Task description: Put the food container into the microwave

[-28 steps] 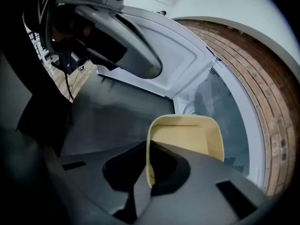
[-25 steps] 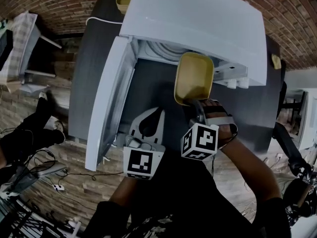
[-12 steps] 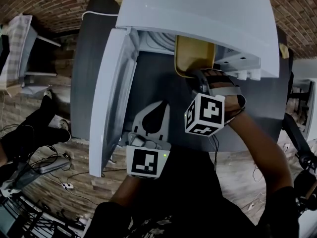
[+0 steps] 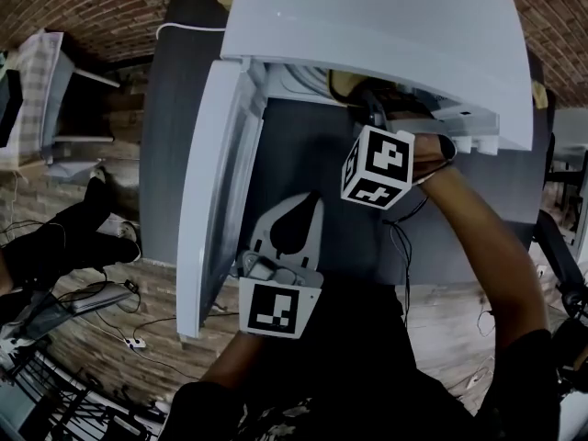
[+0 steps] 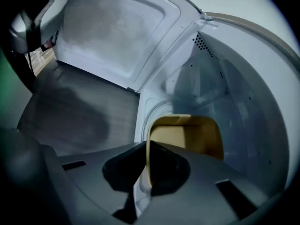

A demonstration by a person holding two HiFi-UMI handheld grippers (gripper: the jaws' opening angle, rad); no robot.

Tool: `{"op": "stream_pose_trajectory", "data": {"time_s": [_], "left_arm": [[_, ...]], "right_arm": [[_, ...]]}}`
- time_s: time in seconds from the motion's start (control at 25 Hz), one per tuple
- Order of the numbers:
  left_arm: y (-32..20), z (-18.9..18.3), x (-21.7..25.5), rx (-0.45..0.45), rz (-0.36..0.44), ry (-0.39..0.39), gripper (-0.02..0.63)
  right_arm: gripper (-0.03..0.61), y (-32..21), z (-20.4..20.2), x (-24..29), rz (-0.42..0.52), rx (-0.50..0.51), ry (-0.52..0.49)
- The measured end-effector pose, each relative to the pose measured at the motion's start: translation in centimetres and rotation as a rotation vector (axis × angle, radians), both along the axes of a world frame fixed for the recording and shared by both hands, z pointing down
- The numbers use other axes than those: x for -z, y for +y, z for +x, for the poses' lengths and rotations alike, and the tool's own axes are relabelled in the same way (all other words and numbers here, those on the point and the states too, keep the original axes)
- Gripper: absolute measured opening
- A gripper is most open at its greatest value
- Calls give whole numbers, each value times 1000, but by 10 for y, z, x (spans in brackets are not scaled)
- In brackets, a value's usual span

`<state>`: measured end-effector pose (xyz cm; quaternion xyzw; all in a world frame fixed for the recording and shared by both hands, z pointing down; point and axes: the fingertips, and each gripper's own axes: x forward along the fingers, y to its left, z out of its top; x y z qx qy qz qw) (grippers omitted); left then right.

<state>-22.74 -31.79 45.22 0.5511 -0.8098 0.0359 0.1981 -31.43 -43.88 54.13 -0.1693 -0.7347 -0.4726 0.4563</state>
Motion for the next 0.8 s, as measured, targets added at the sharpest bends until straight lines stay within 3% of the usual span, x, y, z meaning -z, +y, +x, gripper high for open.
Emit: {"op": "stream_pose_trajectory", "data": {"time_s": [0.36,0.64,0.8], "left_arm": [[-10,17,-6,-53,22,44,-1],[-5,17,-12,-70,13,57,-1],[-4,17,-13,-89,0,66,0]], "right_arm": [[71,-4,-19,-12,-14,-19,-20],[72,0,-28,-10,-31,-26,-114],[132,-8,-30,-10,-3,-37,-154]]}}
